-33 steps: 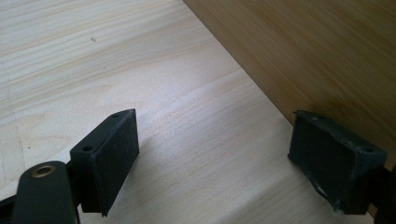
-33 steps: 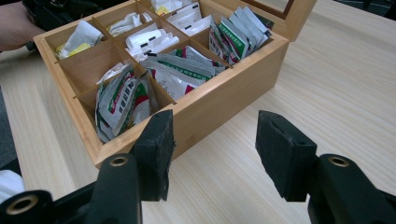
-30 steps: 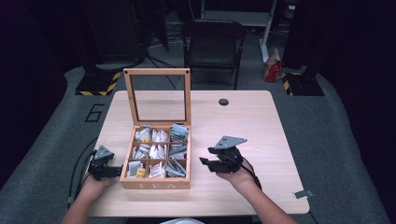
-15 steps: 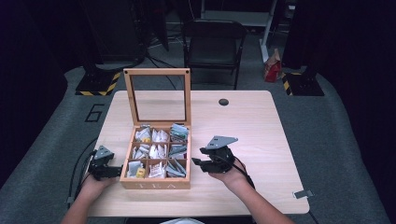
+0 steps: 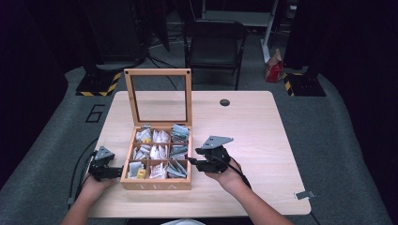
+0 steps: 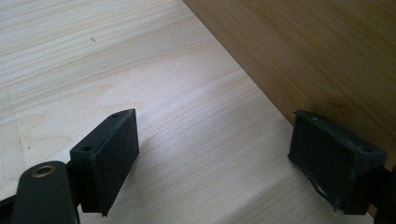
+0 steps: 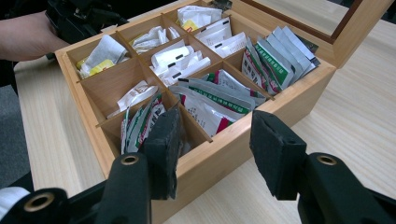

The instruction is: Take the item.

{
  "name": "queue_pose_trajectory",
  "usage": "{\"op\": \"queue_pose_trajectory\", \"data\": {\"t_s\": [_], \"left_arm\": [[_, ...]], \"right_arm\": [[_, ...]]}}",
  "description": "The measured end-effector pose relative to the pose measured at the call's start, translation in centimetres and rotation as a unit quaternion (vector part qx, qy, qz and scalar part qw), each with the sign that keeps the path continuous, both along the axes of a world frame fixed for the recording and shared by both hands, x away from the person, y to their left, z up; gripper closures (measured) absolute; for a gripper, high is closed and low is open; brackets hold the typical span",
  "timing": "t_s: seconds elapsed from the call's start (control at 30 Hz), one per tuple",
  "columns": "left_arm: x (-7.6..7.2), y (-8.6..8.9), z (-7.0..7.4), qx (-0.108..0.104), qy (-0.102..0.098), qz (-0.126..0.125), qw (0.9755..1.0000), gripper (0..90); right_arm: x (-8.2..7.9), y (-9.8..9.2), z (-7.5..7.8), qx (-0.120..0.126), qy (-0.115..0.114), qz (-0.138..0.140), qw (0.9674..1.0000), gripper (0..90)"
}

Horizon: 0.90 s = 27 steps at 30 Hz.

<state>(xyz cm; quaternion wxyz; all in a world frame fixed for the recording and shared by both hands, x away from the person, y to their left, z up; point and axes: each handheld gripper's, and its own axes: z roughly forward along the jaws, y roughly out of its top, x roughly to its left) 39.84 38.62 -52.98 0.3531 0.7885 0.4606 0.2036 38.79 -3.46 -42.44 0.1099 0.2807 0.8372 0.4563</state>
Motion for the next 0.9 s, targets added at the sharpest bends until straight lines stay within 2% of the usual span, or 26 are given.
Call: {"op": "queue_pose_trajectory", "data": {"t_s": [0.4, 0.6, 0.9], "left_arm": [[0.0, 0.0, 0.0, 0.0, 0.0, 0.0, 1.0, 15.4], [0.0, 0.0, 0.0, 0.0, 0.0, 0.0, 1.0, 15.4], [0.0, 0.0, 0.0, 0.0, 0.0, 0.0, 1.0, 15.4]], "right_arm": [[-0.2, 1.2, -0.4, -0.007, -0.008, 0.014, 0.9998, 50.8], [-0.5, 1.7, -0.5, -0.01, -0.008, 0.025, 0.9996, 54.6], [-0.7, 2.3, -0.7, -0.009, -0.002, 0.026, 0.9996, 58.8]]}}
